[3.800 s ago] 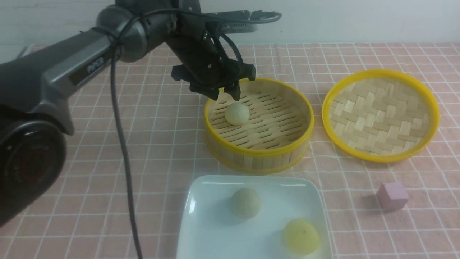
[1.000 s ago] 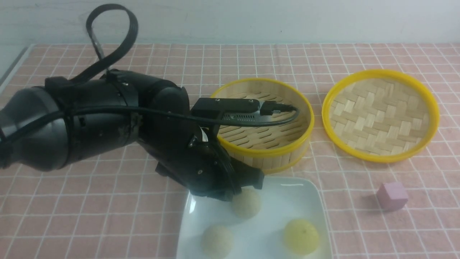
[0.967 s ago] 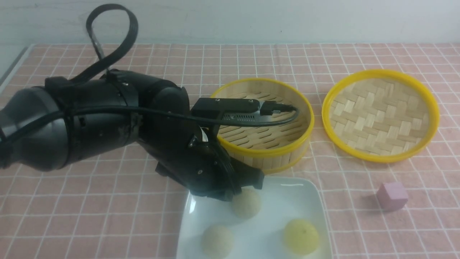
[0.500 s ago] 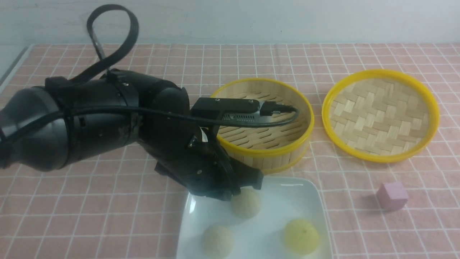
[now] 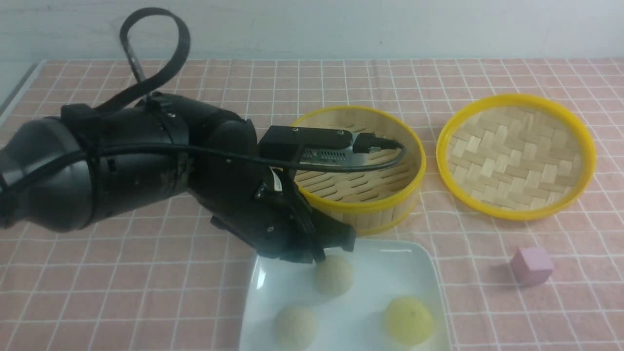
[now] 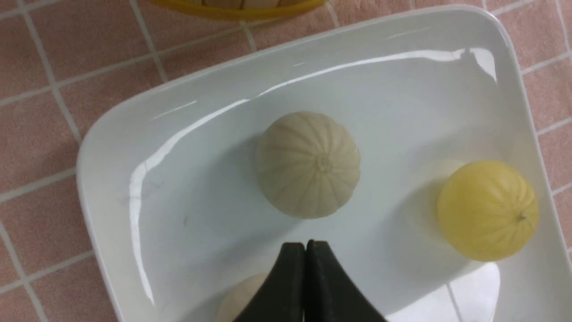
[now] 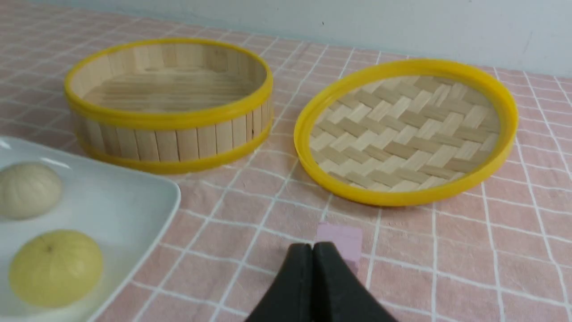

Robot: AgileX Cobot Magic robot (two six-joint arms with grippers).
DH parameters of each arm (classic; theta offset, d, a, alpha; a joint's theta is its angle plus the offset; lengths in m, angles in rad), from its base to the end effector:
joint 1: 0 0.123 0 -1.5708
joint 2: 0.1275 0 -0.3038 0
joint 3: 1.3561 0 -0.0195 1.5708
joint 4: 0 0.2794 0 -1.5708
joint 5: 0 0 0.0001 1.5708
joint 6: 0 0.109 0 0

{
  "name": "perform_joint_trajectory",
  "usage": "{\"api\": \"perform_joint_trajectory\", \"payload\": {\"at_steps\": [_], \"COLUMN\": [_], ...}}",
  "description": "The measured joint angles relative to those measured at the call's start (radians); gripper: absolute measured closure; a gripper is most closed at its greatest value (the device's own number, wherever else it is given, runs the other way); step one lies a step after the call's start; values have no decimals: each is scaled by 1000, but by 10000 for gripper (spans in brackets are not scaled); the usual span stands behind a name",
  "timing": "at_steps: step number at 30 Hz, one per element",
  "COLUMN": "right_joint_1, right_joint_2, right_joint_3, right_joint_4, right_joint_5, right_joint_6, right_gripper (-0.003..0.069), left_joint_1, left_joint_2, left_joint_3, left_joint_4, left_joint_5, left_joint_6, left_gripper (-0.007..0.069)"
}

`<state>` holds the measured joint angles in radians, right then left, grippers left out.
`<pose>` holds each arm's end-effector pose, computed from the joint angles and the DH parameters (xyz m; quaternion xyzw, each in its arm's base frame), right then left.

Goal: Put the steamed buns into the plate on the pink tablecloth.

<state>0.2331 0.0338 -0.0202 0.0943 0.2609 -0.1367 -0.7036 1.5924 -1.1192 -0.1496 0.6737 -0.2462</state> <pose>0.0815 0.0221 0.1915 -0.1146 0.7612 0.0691 0.6346 0.2716 -0.2438 0.2419 0.1752 0.9498 -0.1685 0.1968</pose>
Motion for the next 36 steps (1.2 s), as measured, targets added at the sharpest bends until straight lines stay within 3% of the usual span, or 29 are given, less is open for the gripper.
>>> {"api": "perform_joint_trajectory", "payload": {"at_steps": [10, 24, 36], "right_joint_1": [-101, -108, -108], "right_joint_2": [-43, -44, -44], "right_joint_3": [39, 34, 34], "right_joint_4": [-26, -28, -28], "right_joint_5": [103, 126, 127], "right_joint_6": [1, 2, 37], "right_gripper": [641, 625, 610], "left_joint_1": [1, 1, 1], "left_joint_2": [-228, -552, -597], "left_joint_3": [0, 0, 0], "left_joint_4": [97, 182, 193], "left_joint_5": [21, 240, 303], "left_joint_6": [-17, -27, -46], "left_gripper": [613, 604, 600]}}
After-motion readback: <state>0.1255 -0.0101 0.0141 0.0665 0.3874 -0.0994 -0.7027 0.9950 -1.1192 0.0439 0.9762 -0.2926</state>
